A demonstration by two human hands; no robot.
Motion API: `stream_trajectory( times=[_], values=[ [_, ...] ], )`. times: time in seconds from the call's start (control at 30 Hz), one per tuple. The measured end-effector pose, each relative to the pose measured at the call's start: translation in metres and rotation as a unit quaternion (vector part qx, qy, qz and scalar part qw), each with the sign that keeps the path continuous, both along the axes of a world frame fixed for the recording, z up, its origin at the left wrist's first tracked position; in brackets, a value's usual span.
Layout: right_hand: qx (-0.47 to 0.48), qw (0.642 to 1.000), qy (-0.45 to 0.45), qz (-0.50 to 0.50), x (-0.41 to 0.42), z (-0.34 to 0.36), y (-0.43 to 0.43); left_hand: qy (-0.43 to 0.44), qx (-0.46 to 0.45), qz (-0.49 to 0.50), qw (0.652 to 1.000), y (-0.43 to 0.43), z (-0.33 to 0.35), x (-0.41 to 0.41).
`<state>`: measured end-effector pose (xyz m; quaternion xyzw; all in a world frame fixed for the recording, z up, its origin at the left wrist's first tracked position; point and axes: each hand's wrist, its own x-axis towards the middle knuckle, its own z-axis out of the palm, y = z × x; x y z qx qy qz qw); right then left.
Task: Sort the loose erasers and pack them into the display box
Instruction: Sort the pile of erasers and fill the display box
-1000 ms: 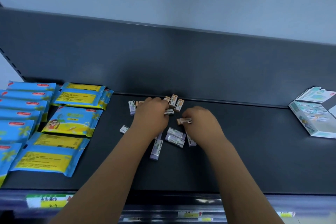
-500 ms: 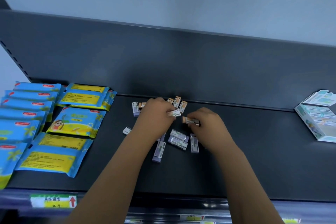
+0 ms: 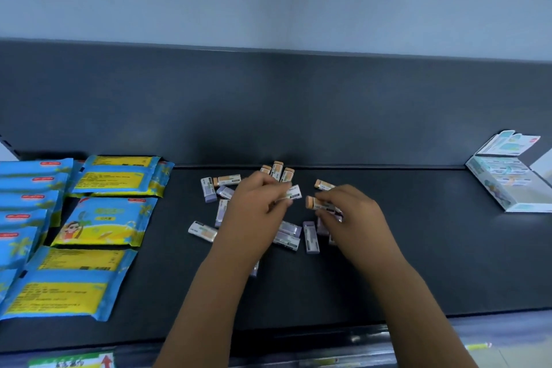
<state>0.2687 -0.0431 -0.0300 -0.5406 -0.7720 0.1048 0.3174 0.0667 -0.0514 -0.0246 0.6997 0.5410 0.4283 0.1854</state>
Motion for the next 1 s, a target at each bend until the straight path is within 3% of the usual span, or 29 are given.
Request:
stream_trajectory(
  times=[0.4, 0.63, 1.0],
  values=[
    [0.023, 1.0, -0.017, -0.007, 0.091, -0.005, 0.028, 0.049, -0.01, 0.035, 0.998, 0.007, -0.006, 0.068],
    [0.021, 1.0, 0.014, -0.019, 0.203, 0.01, 0.058, 0.029, 0.023, 0.075, 0.996, 0.029, 0.002, 0.201],
    [0.019, 1.0, 0.021, -0.01, 0.359, 0.021, 0.067, 0.05, -0.004, 0.041, 0.998, 0.036, 0.006, 0.373]
  ],
)
